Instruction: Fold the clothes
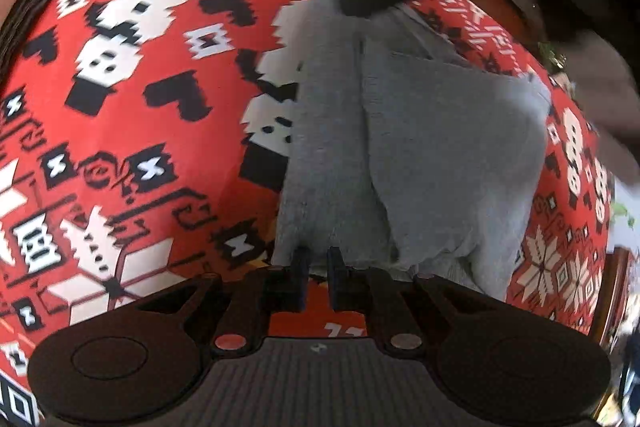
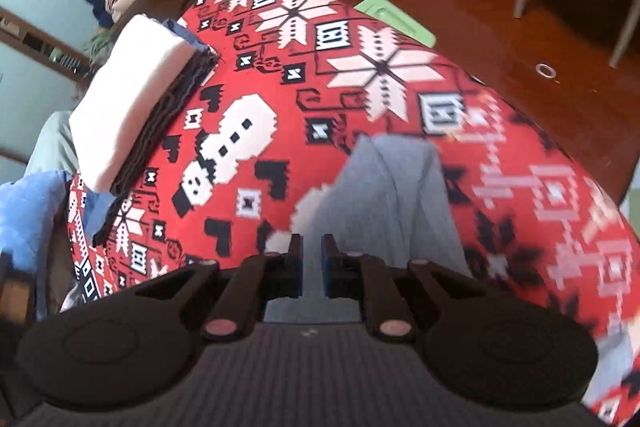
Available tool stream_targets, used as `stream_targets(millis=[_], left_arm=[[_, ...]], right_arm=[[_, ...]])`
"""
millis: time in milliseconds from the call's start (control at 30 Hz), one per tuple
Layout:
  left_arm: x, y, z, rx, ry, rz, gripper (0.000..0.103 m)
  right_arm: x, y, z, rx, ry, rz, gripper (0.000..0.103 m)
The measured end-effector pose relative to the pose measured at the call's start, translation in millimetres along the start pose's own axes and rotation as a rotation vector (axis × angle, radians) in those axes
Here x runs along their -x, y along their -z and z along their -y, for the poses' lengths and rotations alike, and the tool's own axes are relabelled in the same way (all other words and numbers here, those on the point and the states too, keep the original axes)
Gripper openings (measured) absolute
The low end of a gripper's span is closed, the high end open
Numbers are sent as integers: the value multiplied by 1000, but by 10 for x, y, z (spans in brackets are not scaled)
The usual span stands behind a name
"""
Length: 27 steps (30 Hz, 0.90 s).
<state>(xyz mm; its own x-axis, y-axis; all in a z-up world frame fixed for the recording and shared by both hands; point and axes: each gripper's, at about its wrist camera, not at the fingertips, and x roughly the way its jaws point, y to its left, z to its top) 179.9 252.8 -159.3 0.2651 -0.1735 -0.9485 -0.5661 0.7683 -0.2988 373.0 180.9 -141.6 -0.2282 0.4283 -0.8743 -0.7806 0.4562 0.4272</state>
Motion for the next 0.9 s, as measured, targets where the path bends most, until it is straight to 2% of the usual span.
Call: stream_targets(millis=[100, 200, 333, 433, 567, 700, 900], left_arm=[[-17, -5, -47, -2, 20, -6, 9], [-33, -25, -107, -4, 37, -17, 8], [-27, -38, -175, -5, 59, -28, 7], [-19, -50, -178, -2, 63, -37, 7], [64, -35, -115, -61, 36, -28, 7], [235, -42, -118, -83, 40, 8, 7], [427, -288, -169, -82, 24, 79, 9]], right_arm=[[-210, -192, 67, 3, 4, -43, 11], [-342, -327, 213, -9, 36, -37, 0], [-366, -480, 395, -80, 18, -8, 0], [-370, -540, 361, -67, 28, -11, 0], [-117, -536, 255, -82, 16, 55, 8], [236, -384, 187, -136, 16, 142, 11], [603, 289, 239, -319, 92, 223, 11]])
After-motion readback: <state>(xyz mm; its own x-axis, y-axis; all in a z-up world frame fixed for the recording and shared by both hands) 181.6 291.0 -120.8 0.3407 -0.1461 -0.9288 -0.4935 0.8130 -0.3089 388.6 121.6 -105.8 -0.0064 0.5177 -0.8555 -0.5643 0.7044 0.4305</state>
